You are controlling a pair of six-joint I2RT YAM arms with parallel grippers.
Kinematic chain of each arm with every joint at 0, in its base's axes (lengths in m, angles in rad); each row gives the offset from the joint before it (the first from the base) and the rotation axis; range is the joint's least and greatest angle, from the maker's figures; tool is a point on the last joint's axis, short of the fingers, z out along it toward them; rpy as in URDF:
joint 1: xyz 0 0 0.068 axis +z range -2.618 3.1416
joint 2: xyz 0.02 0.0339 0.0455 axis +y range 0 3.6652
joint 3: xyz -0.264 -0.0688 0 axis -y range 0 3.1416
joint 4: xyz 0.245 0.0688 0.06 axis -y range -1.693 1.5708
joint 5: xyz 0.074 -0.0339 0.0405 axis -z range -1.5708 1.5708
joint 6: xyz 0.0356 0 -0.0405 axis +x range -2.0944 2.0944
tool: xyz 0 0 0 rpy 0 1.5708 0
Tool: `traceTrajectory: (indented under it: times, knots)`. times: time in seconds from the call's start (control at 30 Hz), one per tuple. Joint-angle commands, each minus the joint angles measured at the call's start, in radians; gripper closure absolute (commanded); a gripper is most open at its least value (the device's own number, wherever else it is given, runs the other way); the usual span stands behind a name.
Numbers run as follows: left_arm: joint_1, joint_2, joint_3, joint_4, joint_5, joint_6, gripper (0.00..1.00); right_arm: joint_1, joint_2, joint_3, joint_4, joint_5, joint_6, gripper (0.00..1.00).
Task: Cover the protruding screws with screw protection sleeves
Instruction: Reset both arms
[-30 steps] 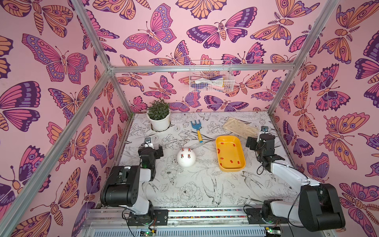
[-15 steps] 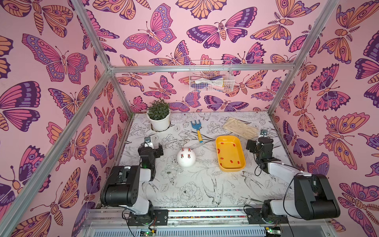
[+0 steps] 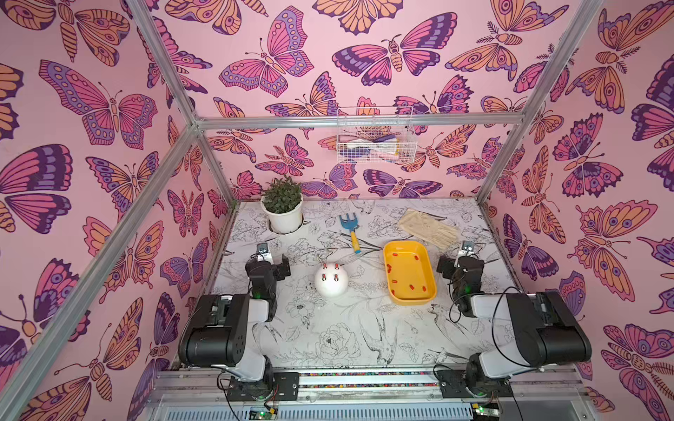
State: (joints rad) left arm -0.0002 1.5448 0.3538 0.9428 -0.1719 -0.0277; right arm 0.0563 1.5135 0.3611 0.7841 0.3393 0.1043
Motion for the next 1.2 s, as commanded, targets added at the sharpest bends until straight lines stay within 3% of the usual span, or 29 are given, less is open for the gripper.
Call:
traceTrajectory:
  times: [0.0,0.03,0.1,0.2,0.33,1.17]
  knots:
    - [0.005,0.006,-0.009,0.016,0.011,-0.001,0.00,-0.012,0.030,-0.010,0.189,-0.011,-0.008,0.01]
    - [0.005,0.005,-0.009,0.014,0.009,-0.002,0.00,-0.012,0.032,-0.013,0.205,-0.010,-0.010,0.01]
    - [0.006,0.005,-0.009,0.013,0.010,-0.003,0.00,-0.012,-0.021,0.022,0.042,-0.011,0.005,0.01]
    - [0.006,0.005,-0.009,0.015,0.011,-0.002,0.00,-0.012,0.011,-0.002,0.142,-0.023,-0.013,0.01]
    - [0.005,0.006,-0.009,0.015,0.011,-0.002,0.00,-0.012,-0.016,0.017,0.061,-0.024,-0.006,0.01]
    - [0.006,0.007,-0.009,0.016,0.011,0.000,0.00,-0.011,-0.008,0.021,0.063,-0.023,-0.006,0.00]
